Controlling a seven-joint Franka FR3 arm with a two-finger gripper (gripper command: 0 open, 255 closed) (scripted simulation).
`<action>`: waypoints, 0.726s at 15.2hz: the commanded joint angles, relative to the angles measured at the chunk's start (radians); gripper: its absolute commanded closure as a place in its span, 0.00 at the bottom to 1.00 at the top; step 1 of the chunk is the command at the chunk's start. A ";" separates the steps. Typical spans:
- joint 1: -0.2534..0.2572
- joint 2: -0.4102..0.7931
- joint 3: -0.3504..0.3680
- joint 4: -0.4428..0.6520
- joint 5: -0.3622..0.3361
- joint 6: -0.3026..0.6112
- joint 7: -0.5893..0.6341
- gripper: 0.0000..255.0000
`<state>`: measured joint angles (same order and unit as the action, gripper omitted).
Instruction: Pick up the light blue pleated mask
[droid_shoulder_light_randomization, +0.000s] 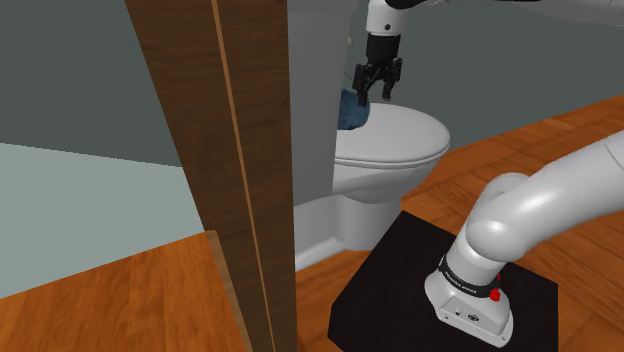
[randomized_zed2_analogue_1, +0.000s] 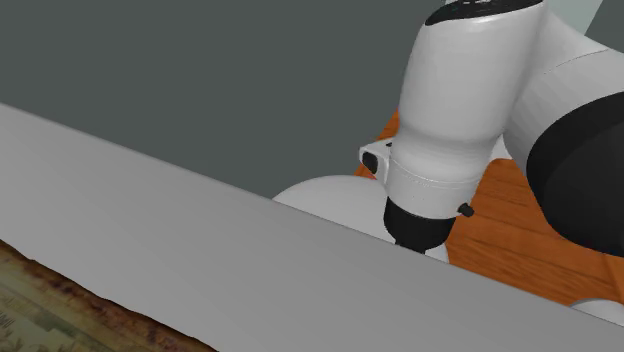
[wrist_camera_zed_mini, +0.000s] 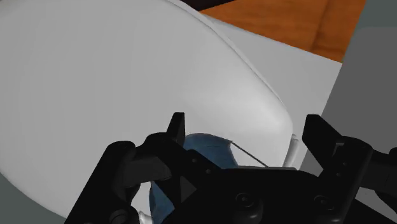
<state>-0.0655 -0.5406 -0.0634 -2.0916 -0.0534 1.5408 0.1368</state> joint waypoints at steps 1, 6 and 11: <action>-0.016 0.074 -0.012 0.057 0.006 0.010 0.031 0.00; -0.055 0.263 -0.057 0.230 0.024 0.011 0.085 0.00; -0.096 0.452 -0.109 0.428 0.057 -0.015 0.130 0.00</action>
<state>-0.1534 -0.1306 -0.1617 -1.7087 -0.0042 1.5331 0.2564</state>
